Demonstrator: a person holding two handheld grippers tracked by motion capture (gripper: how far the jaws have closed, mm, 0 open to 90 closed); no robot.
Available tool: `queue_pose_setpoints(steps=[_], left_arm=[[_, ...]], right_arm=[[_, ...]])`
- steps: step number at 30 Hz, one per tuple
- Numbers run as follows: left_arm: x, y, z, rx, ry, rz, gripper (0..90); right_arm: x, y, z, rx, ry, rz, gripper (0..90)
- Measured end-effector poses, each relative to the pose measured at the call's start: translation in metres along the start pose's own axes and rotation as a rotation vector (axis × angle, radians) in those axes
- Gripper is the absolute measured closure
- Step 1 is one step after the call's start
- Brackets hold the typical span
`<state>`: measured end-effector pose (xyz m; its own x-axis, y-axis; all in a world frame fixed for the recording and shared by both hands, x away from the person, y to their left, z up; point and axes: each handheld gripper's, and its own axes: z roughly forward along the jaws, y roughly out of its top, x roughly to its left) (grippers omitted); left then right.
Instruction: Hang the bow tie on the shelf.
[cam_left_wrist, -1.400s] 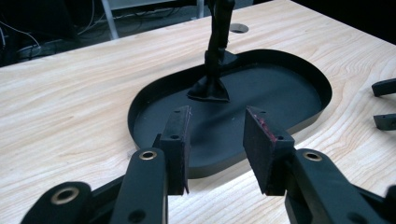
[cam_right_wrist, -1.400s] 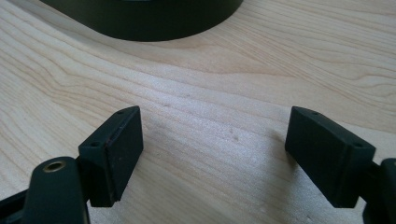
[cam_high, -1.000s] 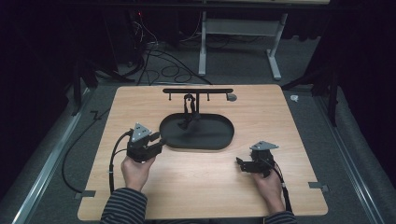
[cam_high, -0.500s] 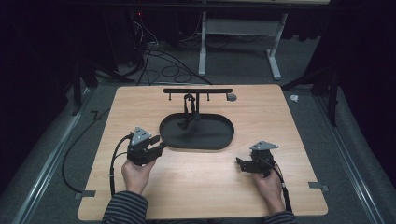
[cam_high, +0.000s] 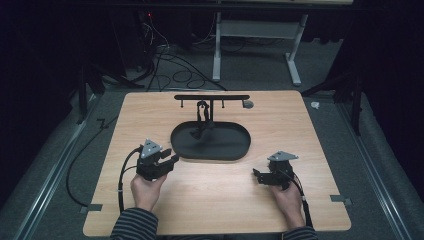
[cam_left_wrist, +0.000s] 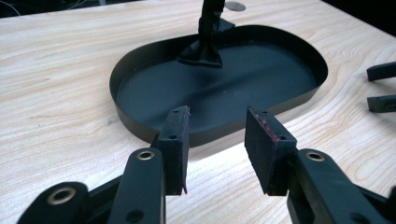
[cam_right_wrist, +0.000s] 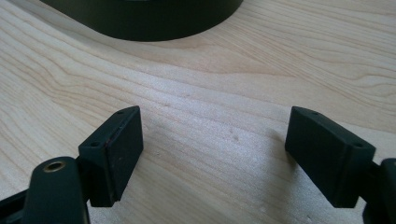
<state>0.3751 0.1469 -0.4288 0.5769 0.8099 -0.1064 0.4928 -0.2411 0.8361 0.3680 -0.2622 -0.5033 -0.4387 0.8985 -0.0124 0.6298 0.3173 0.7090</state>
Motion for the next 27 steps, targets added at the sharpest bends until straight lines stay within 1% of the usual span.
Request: queue_pose_setpoints(steps=[3,5,11,16,22,24,27], left_arm=[[0.0,-0.001,0.0,0.001,0.0,0.0,60.2],[0.0,-0.002,0.001,0.004,-0.004,-0.011,60.2],[0.0,-0.005,0.003,0.011,-0.004,-0.01,60.1],[0.004,-0.007,0.005,0.021,-0.01,-0.026,59.4],[0.004,-0.01,0.006,0.028,-0.009,-0.026,59.2],[0.006,-0.012,0.007,0.031,-0.011,-0.039,59.2],[0.006,-0.012,0.009,0.042,-0.006,-0.035,59.0]], right_arm=[[0.0,0.0,0.0,0.0,0.0,0.0,20.5],[0.0,0.0,0.0,0.0,0.0,0.0,20.5],[0.0,0.0,0.0,0.0,-0.001,0.0,20.5],[0.0,0.0,0.0,0.0,0.0,0.0,20.5],[0.0,0.0,0.0,0.0,0.0,0.0,20.5],[0.0,0.0,0.0,0.0,-0.001,0.0,20.5],[0.0,0.0,0.0,0.0,0.0,0.0,20.5]])
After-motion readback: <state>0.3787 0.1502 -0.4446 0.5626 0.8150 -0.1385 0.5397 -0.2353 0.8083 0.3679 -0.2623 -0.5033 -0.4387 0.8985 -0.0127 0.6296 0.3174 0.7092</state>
